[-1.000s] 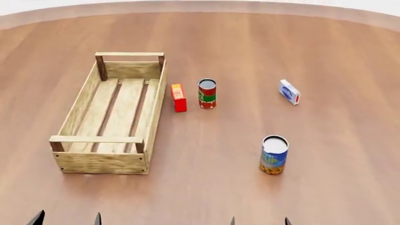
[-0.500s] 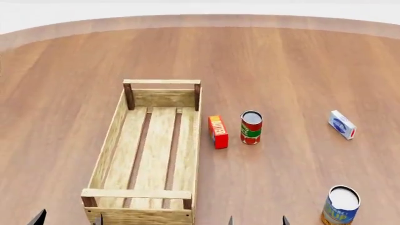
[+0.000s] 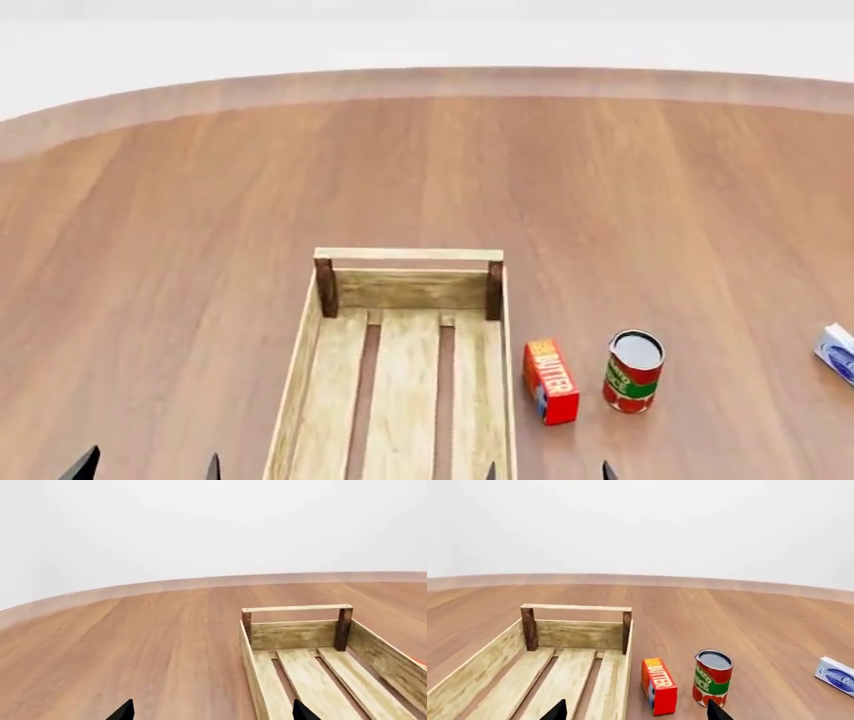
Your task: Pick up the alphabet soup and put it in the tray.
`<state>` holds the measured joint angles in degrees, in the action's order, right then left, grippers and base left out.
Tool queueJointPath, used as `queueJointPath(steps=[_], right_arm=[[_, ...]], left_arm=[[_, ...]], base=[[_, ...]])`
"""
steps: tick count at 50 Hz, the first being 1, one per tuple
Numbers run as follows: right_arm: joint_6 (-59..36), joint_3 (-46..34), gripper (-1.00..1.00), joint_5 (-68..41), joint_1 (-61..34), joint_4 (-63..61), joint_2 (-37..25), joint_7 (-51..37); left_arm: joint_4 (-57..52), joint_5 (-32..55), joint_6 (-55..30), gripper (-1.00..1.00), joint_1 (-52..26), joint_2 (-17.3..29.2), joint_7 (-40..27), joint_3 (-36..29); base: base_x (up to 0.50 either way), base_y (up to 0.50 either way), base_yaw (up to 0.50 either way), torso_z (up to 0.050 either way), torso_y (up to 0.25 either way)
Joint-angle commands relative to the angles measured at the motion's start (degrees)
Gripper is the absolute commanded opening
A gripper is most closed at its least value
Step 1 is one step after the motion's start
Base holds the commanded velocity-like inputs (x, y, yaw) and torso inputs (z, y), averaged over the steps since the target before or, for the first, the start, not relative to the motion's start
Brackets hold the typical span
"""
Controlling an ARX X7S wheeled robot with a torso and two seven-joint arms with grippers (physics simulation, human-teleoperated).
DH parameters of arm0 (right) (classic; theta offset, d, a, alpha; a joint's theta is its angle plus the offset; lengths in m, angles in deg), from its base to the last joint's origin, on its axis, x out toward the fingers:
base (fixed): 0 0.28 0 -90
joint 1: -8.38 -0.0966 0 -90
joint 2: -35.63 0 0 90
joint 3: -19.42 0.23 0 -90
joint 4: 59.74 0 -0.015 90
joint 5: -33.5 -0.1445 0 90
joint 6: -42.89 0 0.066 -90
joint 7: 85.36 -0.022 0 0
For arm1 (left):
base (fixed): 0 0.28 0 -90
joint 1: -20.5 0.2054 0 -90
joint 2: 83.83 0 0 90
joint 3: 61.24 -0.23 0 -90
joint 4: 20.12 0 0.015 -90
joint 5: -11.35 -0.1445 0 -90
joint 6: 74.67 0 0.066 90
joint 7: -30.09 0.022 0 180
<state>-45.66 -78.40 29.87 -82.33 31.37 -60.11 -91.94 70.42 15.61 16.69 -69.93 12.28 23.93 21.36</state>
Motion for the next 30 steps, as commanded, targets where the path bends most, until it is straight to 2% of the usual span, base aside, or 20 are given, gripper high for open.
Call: queueJointPath(steps=[1, 14, 20, 23, 30], right_arm=[[0.03, -0.58, 1.0, -0.78, -0.14, 0.06, -0.69, -0.84], [0.25, -1.15, 1.0, -1.8, -0.24, 0.21, -1.21, -1.43], [-1.98, 0.05, 1.0, -3.63, 0.23, -1.38, -1.08, -2.84], [-8.67, 2.28, 1.0, -5.66, 1.24, -7.12, -1.39, -5.56], [-15.51, 7.78, 1.0, -12.8, 5.24, -13.7, -1.99, -7.94]], left_arm=[[0.0, 0.67, 0.06, 1.0, -0.07, 0.57, -0.64, -0.83], [0.21, 1.37, 0.26, 1.0, -0.21, 1.14, -1.19, -1.51], [0.03, 1.72, 0.22, 1.0, -0.09, 1.42, -1.52, -1.7], [0.03, 2.24, 0.15, 1.0, -0.06, 1.53, -1.69, -1.52], [-0.39, 2.64, 0.08, 1.0, 0.2, 1.76, -2.07, -1.76]], base=[[0.5, 0.03, 0.0, 0.0, 0.0], [0.5, 0.0, 0.0, 0.0, 0.001], [0.04, 0.0, 0.0, 0.0, 0.0], [0.0, 0.0, 0.0, 0.0, 0.0], [0.0, 0.0, 0.0, 0.0, 0.0]])
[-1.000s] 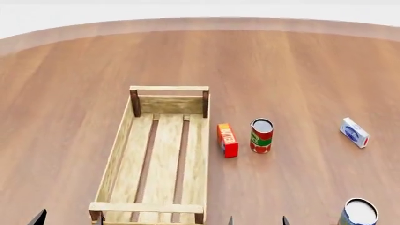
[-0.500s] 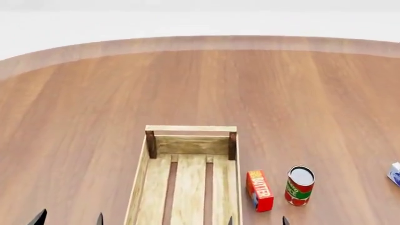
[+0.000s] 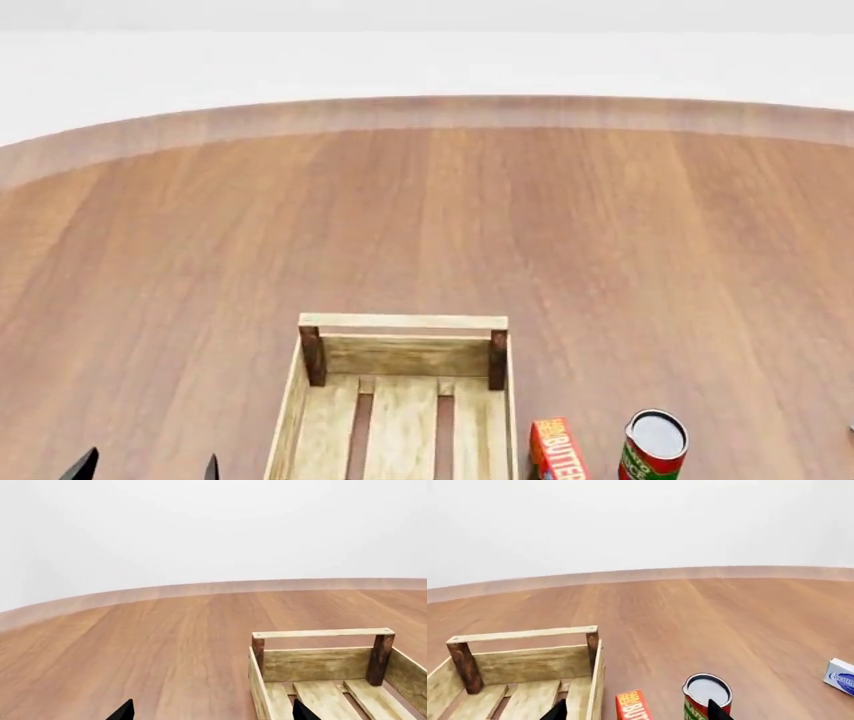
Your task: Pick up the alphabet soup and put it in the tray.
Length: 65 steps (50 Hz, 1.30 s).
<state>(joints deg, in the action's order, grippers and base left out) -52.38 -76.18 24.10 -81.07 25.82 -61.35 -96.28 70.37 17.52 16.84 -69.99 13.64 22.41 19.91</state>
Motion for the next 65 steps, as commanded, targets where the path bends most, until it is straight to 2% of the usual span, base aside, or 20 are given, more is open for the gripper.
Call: queueJointPath(steps=[1, 15, 25, 39, 48, 65], right_arm=[[-8.87, 5.77, 1.0, -7.14, 4.49, -8.78, -1.02, -3.73], [-18.94, 14.48, 1.0, -11.35, 10.45, -20.34, -0.19, -15.76], [-18.79, 19.32, 1.0, -10.15, 14.58, -23.42, 1.47, -23.41], [-20.29, 25.72, 1.0, -14.74, 18.77, -28.34, 3.74, -29.96], [-19.5, 26.32, 1.0, -16.54, 20.09, -29.04, 3.9, -31.71], [-15.37, 27.21, 1.0, -18.05, 19.52, -20.74, 2.01, -30.21]], left_arm=[[-0.32, 0.78, -0.07, 1.0, 0.25, 0.44, -0.58, -0.35], [-0.31, 1.39, -0.02, 1.0, 0.2, 0.92, -1.22, -0.82], [-0.09, 1.77, 0.18, 1.0, 0.11, 1.23, -1.58, -1.17], [0.52, 2.16, 0.0, 1.0, -0.26, 1.65, -2.22, -1.58], [0.42, 2.58, 0.06, 1.0, -0.27, 1.9, -2.48, -1.84], [0.49, 2.97, 0.21, 1.0, -0.37, 2.36, -2.96, -2.52]], base=[[0.0, 0.0, 0.0, 0.0, 0.0], [0.0, 0.0, 0.0, 0.0, 0.0], [0.0, 0.0, 0.0, 0.0, 0.0], [0.0, 0.0, 0.0, 0.0, 0.0], [0.0, 0.0, 0.0, 0.0, 0.0], [0.0, 0.0, 0.0, 0.0, 0.0]])
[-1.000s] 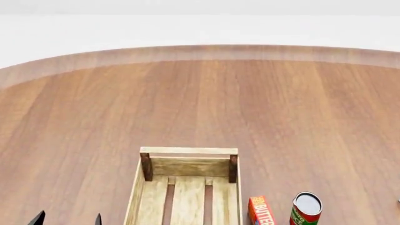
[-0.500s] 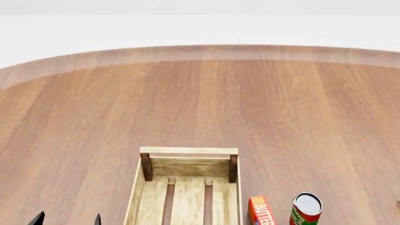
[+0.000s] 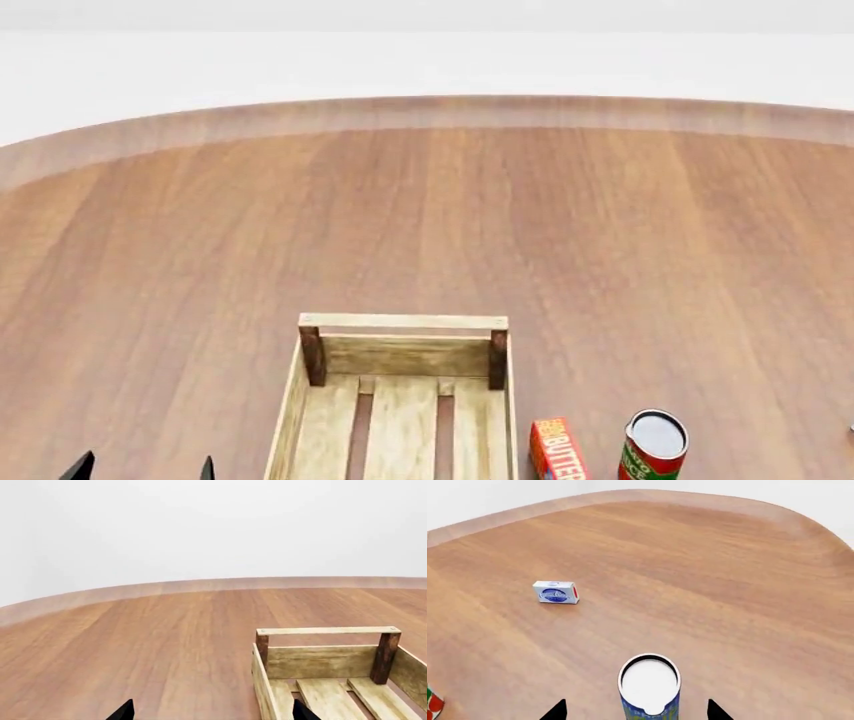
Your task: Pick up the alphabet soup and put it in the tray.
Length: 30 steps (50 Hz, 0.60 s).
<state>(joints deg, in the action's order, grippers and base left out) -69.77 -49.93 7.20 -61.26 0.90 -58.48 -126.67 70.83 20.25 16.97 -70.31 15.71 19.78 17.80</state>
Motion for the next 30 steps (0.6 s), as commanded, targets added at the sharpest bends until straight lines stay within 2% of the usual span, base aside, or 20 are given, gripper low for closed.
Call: queueJointPath(steps=[1, 30], right_arm=[[2.22, 1.13, 1.0, -1.23, -0.92, 5.18, -1.24, 0.34], [4.72, -0.13, 1.0, -1.64, -8.78, 20.16, -4.23, 2.7]], left_arm=[[0.08, 0.25, 0.11, 1.0, -0.06, 0.3, -0.36, -0.45], [-0.4, 0.73, 0.28, 1.0, 0.2, 1.11, -1.42, -1.37]], base=[[0.0, 0.0, 0.0, 0.0, 0.0], [0.0, 0.0, 0.0, 0.0, 0.0]])
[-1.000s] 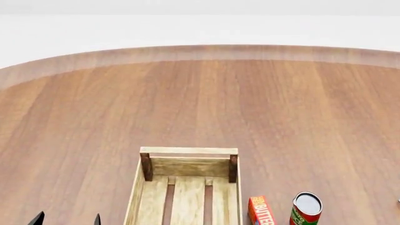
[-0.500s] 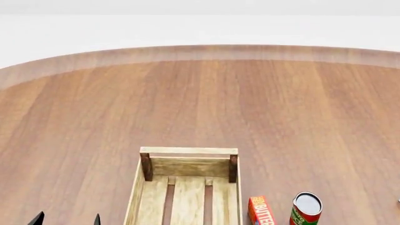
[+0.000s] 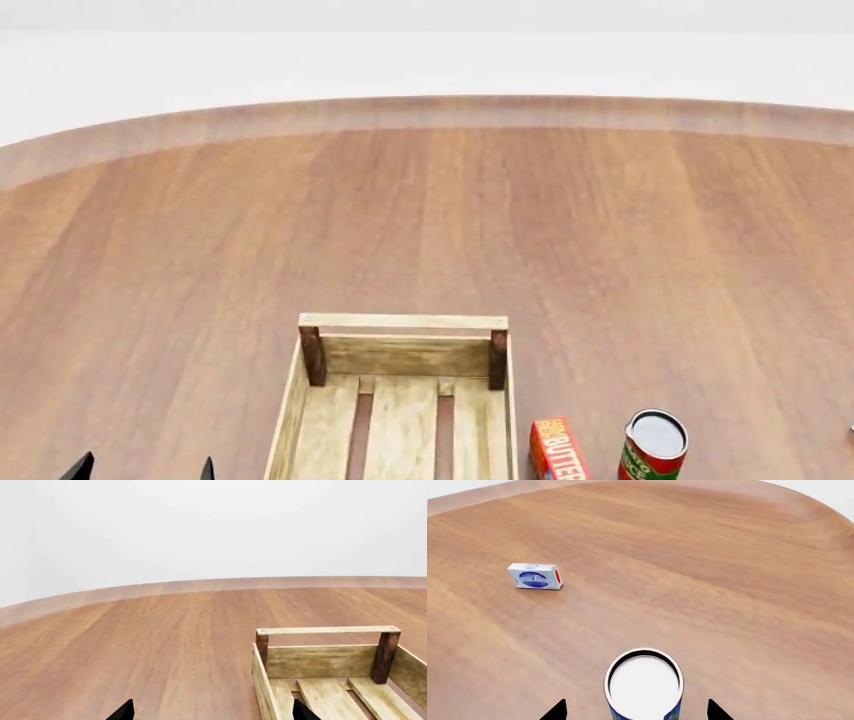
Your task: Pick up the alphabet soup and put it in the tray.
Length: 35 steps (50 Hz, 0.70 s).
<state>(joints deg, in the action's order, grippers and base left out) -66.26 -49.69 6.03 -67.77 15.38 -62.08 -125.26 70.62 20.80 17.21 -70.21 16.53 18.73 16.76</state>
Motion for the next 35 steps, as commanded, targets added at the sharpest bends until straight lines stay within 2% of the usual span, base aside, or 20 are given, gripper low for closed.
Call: queueJointPath(steps=[1, 35], right_arm=[[1.31, -0.42, 1.0, -0.43, -2.46, 6.07, -0.67, 1.32], [3.23, -1.38, 1.0, 0.45, -7.14, 16.44, -2.39, 1.62]], left_arm=[[-0.17, 0.21, 0.08, 1.0, 0.09, 0.32, -0.4, -0.34], [-0.08, 1.22, 0.18, 1.0, -0.18, 1.03, -1.19, -1.12]], base=[[0.0, 0.0, 0.0, 0.0, 0.0], [0.0, 0.0, 0.0, 0.0, 0.0]])
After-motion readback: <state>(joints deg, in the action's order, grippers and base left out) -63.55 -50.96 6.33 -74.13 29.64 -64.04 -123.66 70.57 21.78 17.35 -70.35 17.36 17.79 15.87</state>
